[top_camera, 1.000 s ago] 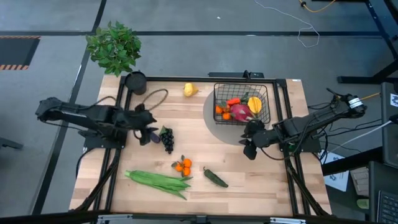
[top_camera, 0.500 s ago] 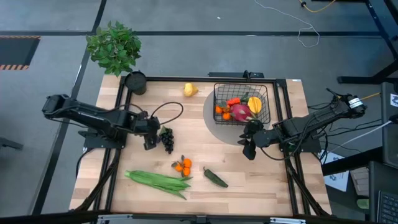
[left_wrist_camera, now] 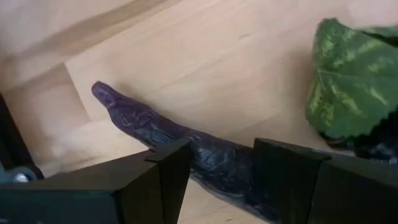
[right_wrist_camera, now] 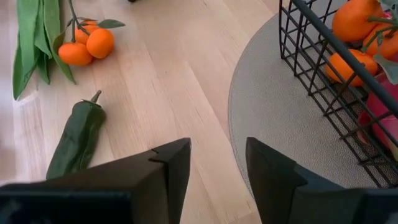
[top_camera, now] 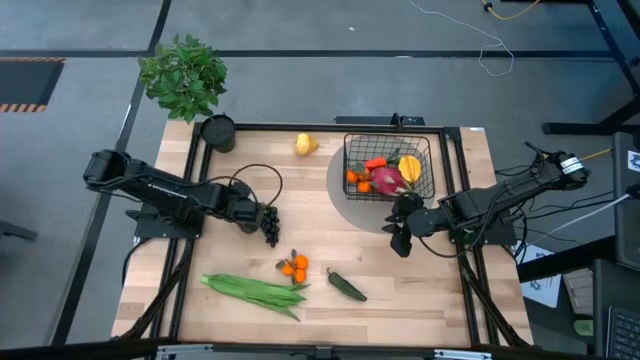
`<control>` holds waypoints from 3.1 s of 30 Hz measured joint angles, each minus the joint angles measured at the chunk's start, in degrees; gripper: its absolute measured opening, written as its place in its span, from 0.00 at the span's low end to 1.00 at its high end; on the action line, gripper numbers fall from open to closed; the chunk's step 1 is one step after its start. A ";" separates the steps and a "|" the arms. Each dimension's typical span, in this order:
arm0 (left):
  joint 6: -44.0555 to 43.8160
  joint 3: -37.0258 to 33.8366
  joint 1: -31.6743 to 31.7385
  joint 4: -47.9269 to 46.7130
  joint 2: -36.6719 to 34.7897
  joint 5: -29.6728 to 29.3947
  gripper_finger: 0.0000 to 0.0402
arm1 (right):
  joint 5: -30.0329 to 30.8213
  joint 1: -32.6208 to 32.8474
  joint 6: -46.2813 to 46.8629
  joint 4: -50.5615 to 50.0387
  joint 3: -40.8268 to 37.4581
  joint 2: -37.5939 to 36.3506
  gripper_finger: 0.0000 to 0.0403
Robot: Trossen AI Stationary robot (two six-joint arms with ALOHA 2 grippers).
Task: Build produce basket
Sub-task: Put the eggplant into the wire basket
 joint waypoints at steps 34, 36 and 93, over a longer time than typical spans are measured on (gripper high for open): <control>16.52 -0.13 1.23 -4.09 0.33 4.37 0.43 | 0.42 0.00 0.04 0.04 0.00 0.02 0.36; 20.45 -0.13 1.01 -4.09 0.62 4.35 0.43 | 0.42 -0.01 0.04 0.04 0.00 0.02 0.36; 71.31 41.42 18.39 51.42 24.31 13.00 0.08 | -13.21 13.15 27.78 -14.40 0.02 0.00 0.36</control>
